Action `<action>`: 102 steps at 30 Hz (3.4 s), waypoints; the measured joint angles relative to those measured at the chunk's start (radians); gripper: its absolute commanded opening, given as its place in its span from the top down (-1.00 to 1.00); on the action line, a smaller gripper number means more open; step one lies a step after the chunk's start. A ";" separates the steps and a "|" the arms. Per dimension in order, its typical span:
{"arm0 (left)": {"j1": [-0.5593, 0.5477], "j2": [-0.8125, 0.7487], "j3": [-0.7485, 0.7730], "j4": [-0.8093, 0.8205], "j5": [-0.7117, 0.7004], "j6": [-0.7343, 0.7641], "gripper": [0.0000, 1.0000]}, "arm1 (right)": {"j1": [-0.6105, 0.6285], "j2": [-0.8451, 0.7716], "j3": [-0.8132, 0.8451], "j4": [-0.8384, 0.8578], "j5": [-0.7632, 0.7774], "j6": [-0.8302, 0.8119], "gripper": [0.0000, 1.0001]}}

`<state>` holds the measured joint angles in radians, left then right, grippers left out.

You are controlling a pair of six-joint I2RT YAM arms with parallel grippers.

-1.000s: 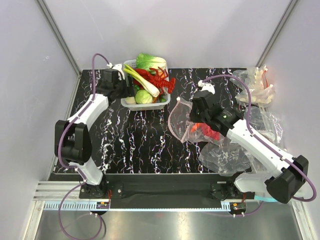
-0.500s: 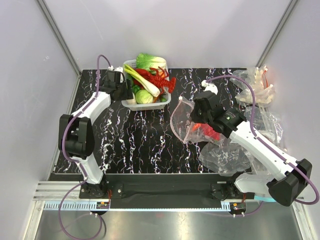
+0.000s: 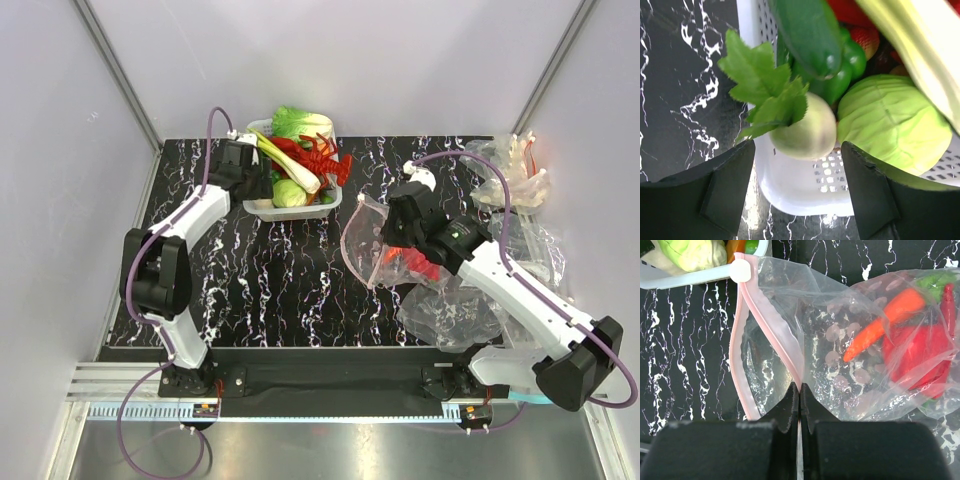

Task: Place the food in the zip-top bag and seal the zipper
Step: Pick up the fake vegetable from the bin, then place the fake vegetable in the zipper food storage bag.

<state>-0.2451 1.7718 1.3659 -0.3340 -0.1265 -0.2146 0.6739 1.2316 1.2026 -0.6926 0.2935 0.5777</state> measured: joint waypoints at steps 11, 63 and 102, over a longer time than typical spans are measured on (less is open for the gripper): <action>-0.010 0.034 0.054 0.026 -0.019 0.040 -0.54 | 0.000 0.029 0.026 -0.008 0.000 0.000 1.00; -0.248 -0.678 -0.316 0.245 0.404 -0.360 0.30 | 0.000 0.044 0.055 0.002 -0.027 -0.012 1.00; -0.693 -0.306 -0.201 0.206 0.145 -0.240 -0.86 | 0.000 -0.105 0.031 0.020 -0.037 0.024 1.00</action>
<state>-0.9382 1.4654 1.1648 -0.1276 0.0181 -0.4541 0.6739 1.1263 1.2339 -0.6724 0.2565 0.6018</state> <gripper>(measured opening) 0.926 0.011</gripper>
